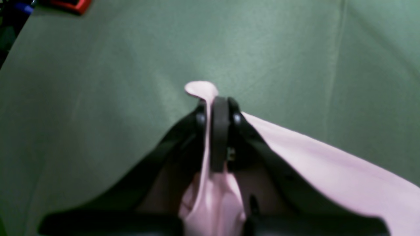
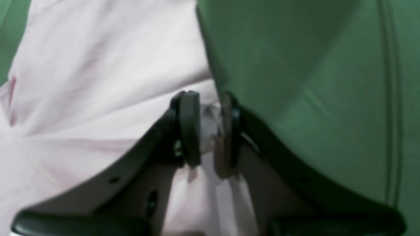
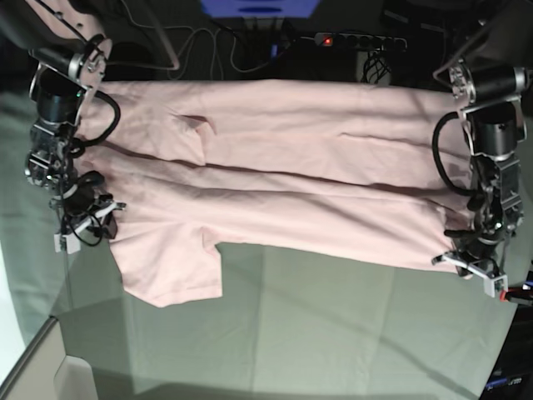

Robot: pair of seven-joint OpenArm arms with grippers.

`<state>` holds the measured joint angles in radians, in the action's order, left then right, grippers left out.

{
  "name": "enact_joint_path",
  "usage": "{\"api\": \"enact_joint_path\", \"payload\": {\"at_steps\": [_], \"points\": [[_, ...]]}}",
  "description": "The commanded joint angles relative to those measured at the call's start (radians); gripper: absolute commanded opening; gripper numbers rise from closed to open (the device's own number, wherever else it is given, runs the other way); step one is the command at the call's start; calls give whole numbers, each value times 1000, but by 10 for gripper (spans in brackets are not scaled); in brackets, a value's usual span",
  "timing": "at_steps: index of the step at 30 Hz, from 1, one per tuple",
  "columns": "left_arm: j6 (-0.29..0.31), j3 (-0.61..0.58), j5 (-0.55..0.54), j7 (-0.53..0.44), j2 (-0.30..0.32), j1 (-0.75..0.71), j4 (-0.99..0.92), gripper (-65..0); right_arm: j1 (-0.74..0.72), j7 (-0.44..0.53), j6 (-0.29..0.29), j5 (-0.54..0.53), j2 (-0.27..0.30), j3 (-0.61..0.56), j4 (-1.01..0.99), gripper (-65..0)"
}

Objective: Layout the t-shirt on the table in an organized manner, then fold the t-shirt properly
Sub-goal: 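Pull the shirt layer back open with both grippers and lay it flat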

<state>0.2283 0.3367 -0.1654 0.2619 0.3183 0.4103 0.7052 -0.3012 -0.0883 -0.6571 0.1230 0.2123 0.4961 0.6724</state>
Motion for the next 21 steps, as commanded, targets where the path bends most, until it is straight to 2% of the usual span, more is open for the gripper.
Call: {"api": "enact_joint_path", "payload": {"at_steps": [1,4,8,15,18,21], "points": [[-5,3,-6,-23,17,26,17,-650,-8,-21,-8,11,6,-23,7,-571],[-5,3,-6,-23,17,26,14,-650,1,-21,-8,11,6,-80,7,-591],[-5,3,-6,-23,17,26,8,-650,21,-21,-8,11,8,-96,57,-650],[-5,-1,-4,-23,15,26,14,-650,69,-21,-8,2,3,-90,324,-650],[-5,0,-4,-23,15,26,17,-650,78,-24,-8,-41,-9,-90,447,-650],[-5,3,-4,-23,15,45,17,-650,81,-72,-8,-62,-12,-90,551,-650]]}}
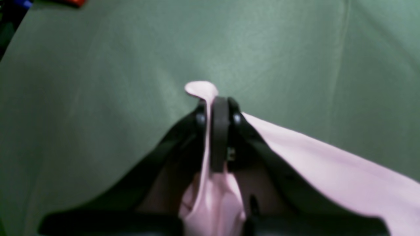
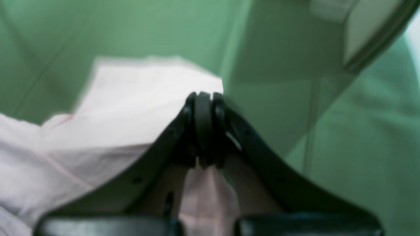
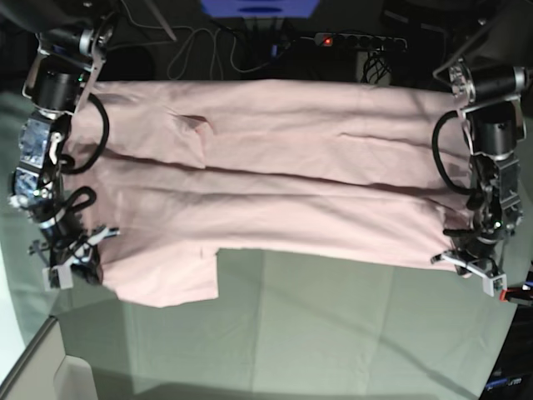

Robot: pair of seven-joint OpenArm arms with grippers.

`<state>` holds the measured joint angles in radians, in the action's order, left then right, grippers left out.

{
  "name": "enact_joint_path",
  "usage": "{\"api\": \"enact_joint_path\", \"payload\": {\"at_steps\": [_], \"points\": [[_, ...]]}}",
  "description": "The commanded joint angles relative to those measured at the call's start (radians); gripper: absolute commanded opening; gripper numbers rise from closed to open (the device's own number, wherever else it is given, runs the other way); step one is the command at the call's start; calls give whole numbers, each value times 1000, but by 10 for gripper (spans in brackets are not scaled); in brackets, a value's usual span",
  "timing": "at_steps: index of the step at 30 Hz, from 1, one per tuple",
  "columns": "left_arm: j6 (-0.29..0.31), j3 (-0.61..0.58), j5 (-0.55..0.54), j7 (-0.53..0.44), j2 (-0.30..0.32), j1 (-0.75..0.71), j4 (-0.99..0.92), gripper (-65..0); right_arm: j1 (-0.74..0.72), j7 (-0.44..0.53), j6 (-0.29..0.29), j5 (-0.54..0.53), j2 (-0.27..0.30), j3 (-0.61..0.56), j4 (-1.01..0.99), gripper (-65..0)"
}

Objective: Layout the t-shirt on the table in an organized manner, then fold the t-shirt properly
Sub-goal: 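Pull the shirt layer back open with both grippers and lay it flat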

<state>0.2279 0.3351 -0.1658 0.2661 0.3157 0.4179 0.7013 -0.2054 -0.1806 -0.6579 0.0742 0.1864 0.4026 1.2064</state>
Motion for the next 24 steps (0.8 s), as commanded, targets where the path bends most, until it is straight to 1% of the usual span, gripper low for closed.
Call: {"api": "enact_joint_path", "payload": {"at_steps": [1,6,10,15,20,24], "points": [[-5,5,-5,-27,18,39,21,-650,-15,-1,-7,-23,12,3,46,-650],[-5,5,-5,-27,21,55,47,-650,-13,-86,-7,-73,12,3,191,-650],[-5,5,-5,-26,20,52,142,-650,-13,-113,-7,-73,11,3,254,-650],[-5,3,-5,-26,18,59,188,-650,-55,-113,-7,-73,11,-1,252,-650],[-5,2,-5,-23,18,75,191,-650,-110,-121,-7,-72,12,-1,184,-650],[-2,5,-5,48,18,72,191,-650,-82,-125,-15,-73,14,2,181,-650]]}}
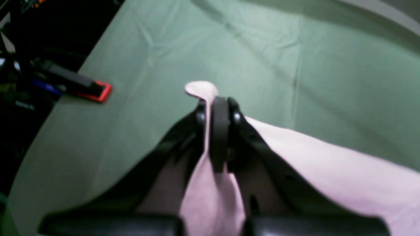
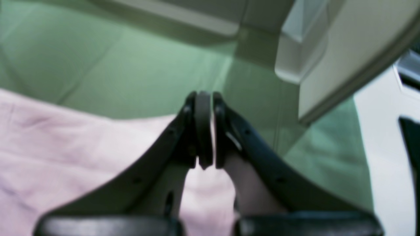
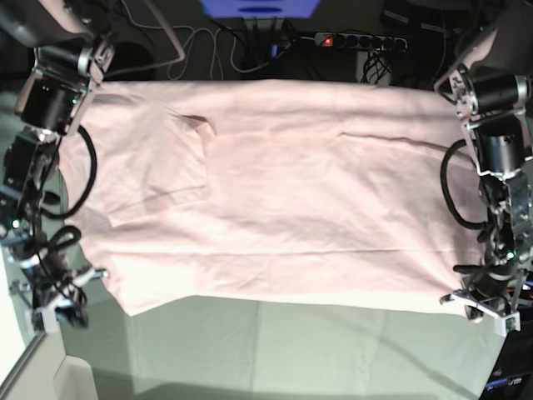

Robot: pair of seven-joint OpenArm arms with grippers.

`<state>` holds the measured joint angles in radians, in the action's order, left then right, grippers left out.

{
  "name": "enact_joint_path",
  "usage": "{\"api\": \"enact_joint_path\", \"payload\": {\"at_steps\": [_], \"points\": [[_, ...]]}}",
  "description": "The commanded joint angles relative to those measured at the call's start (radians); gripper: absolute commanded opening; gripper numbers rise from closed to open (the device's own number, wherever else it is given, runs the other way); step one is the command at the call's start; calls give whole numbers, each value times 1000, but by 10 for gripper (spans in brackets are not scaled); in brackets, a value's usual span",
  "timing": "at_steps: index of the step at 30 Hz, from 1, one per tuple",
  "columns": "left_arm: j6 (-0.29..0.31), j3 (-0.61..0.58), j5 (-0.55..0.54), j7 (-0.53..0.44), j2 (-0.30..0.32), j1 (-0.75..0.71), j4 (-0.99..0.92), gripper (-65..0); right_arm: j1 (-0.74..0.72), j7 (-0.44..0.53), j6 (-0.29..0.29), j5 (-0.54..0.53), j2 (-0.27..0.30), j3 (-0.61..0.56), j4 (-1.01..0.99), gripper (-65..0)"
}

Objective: Layout the t-shirt on the table in an organized manner, then fold the t-shirt properly
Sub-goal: 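Pull the shirt layer back open with both grippers and lay it flat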

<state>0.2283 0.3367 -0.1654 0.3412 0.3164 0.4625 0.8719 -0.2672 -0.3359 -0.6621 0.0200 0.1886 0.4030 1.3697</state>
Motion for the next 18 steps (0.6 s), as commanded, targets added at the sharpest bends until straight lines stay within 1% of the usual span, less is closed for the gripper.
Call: {"api": "enact_joint_path", "payload": {"at_steps": [1,2,4,8,9,12,16,18], "points": [[0,3,-6,-26,17,28,20,-650,-11,30,-23,-19,10,1,20,-650],[1,3,-6,-26,17,25,20,-650,-4,30,-36,-19,10,1,15,-650],[1,3,-6,-26,17,6,17,-650,-1,30,-36,-18,9,1,0,-650],[1,2,-6,-26,13,0,11,-650,-37,30,-36,-13,18,-5,-131,-650],[1,2,-6,-26,3,0,11,-650,-62,30,-36,-12,24,-5,-177,-650],[1,3,-3,-26,-3,-1,10,-650,-159,31,-36,10,73,-3,-364,-641],[0,3,-4,-24,-4,-31,19,-650,-309,44,-36,56,124,0,-628,-551],[0,3,-4,-24,-9,-35,19,-650,-367,93,-36,79,142,0,-763,-487]]}}
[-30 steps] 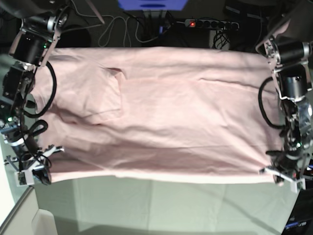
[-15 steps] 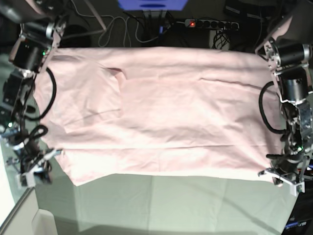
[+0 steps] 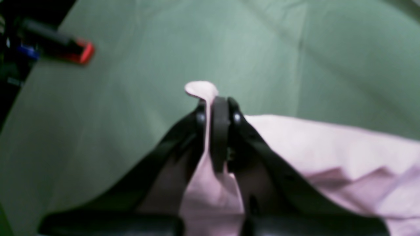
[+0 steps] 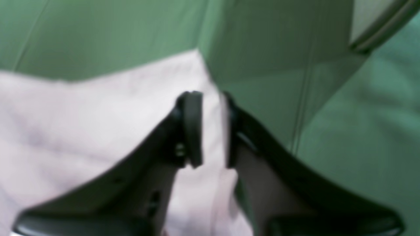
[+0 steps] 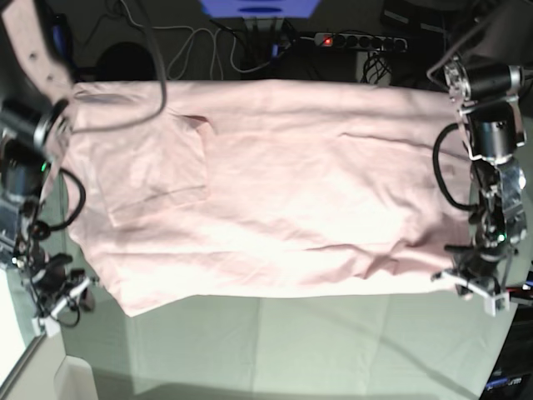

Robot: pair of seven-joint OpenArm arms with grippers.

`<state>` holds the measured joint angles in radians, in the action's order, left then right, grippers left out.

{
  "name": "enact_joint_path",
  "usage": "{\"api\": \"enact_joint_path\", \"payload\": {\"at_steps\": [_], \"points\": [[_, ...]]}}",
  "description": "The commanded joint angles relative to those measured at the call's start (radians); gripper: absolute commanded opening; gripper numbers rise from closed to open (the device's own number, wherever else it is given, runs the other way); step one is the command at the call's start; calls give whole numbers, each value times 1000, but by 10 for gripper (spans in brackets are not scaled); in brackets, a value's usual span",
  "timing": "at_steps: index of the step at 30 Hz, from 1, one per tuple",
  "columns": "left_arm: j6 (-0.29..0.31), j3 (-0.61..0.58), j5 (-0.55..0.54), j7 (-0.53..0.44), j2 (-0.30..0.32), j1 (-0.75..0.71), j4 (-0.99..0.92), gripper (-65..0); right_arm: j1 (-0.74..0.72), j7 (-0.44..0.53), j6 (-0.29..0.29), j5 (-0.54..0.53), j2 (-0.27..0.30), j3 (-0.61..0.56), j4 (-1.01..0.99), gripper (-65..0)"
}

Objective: Layout the t-shirt on the table in an organized manner, then fold the t-shirt properly
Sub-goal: 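Pull the shirt layer back open with both grippers and lay it flat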

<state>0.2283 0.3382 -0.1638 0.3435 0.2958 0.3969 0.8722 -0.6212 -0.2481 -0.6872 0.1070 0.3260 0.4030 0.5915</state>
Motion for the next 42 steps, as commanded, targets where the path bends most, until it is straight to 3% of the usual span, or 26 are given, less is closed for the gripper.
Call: {"api": "enact_joint_path", "payload": {"at_steps": [1,4,10,15,21,27,33,38,42], "points": [[0,2,-6,-27,12,29,18,-650,-36,46,-11,6,5,0,-41,-450],[-2,2,-6,-27,10,10,17,-650,-50,145,21,50,6,-2,-144,-368],[-2,2,-6,-27,10,4,6,-650,7,289,260,98,6,-3,-221,-354],[0,2,-6,-28,10,3,6,-650,39,338,407,153,3,-3,-239,-352],[0,2,-6,-28,9,3,6,-650,79,338,413,158,-12,-3,-239,-354],[0,2,-6,-28,9,3,6,-650,99,341,327,144,-17,3,-216,-352],[1,2,-6,-28,9,3,6,-650,105,330,243,64,-17,1,-163,-352],[1,2,-6,-28,9,-3,6,-650,105,341,243,63,-17,10,-160,-351],[1,2,-6,-28,9,-3,6,-650,97,341,243,63,-17,84,-158,-351]]}}
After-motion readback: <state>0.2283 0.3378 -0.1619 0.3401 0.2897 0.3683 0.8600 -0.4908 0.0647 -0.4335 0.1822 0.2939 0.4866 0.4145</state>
